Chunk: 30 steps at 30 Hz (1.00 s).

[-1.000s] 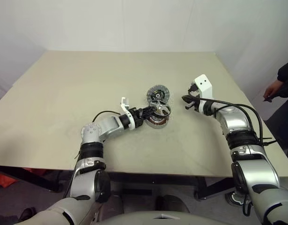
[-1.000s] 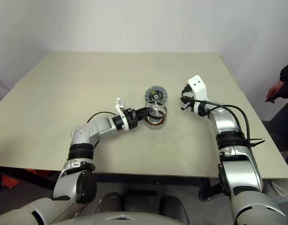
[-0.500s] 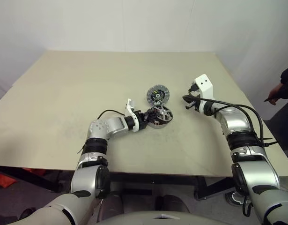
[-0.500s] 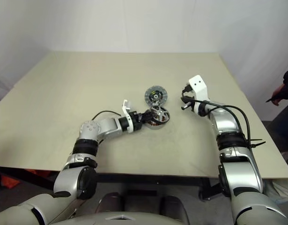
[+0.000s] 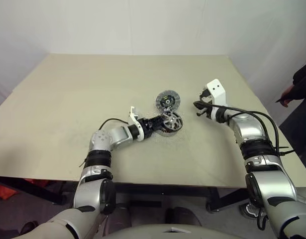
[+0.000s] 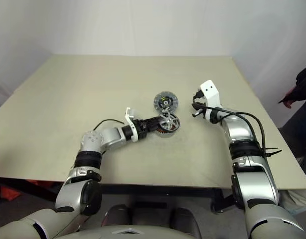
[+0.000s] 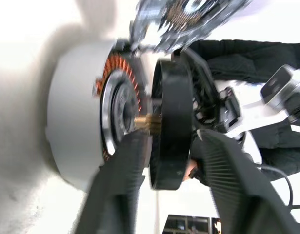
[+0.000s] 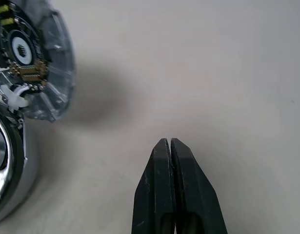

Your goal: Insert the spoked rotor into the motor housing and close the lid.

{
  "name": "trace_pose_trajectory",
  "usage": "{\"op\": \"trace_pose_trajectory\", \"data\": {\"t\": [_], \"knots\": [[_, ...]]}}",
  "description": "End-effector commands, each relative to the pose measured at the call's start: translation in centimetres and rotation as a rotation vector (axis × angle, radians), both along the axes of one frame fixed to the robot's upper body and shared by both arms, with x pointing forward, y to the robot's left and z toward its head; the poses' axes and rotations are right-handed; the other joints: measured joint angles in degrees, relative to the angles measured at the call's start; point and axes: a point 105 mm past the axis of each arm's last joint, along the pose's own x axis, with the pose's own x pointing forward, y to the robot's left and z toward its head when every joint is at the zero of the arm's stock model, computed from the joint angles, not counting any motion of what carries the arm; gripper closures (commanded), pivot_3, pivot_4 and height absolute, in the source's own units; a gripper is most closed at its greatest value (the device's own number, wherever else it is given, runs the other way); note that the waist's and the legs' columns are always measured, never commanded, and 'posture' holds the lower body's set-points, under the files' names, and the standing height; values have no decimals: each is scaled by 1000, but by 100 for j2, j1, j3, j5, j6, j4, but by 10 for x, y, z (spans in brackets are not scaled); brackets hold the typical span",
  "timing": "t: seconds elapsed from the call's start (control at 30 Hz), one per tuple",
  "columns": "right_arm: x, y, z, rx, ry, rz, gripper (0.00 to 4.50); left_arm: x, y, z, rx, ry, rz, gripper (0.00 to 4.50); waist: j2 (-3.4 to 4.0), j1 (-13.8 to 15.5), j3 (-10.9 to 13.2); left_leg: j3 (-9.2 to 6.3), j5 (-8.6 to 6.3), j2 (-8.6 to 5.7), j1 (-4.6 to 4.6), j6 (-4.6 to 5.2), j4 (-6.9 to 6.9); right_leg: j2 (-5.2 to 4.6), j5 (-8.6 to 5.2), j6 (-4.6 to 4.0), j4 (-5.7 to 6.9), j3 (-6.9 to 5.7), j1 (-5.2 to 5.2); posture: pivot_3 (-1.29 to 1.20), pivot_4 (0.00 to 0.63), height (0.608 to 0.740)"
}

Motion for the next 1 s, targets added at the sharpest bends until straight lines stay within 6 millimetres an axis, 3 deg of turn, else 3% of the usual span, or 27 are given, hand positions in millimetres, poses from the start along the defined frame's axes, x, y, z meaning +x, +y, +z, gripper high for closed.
{"op": "trace_pose_trajectory", "data": {"t": [0.03,0.53,0.67,0.8,1.0], "knots": [[6,4,20,-3,-68,17,4500,5,7,2,22,-3,46,1880,0,-1,0,0,-3,1,1,4,4,0,0,0,0,0,4,0,0,740],[0,6,13,1,-33,62,4500,-3,17,23,-43,-91,53,1880,1,-6,1,0,-5,2,0,7,6,1,0,0,-1,-1,4,0,0,740],[-17,13,8,11,2,167,4500,-12,22,38,-79,-166,40,1880,1,8,2,0,-8,5,-4,12,6,-2,0,0,-5,-2,4,0,0,740],[-48,12,0,-5,69,286,4500,-21,35,57,-123,-253,61,1880,0,27,3,-1,-10,14,-5,16,7,-5,0,0,-8,-2,5,0,0,740],[-77,20,-8,-20,127,366,4500,-22,54,51,-104,-241,148,1880,0,-20,3,2,-22,20,0,-5,6,2,-2,4,-10,-1,23,0,0,740]]}}
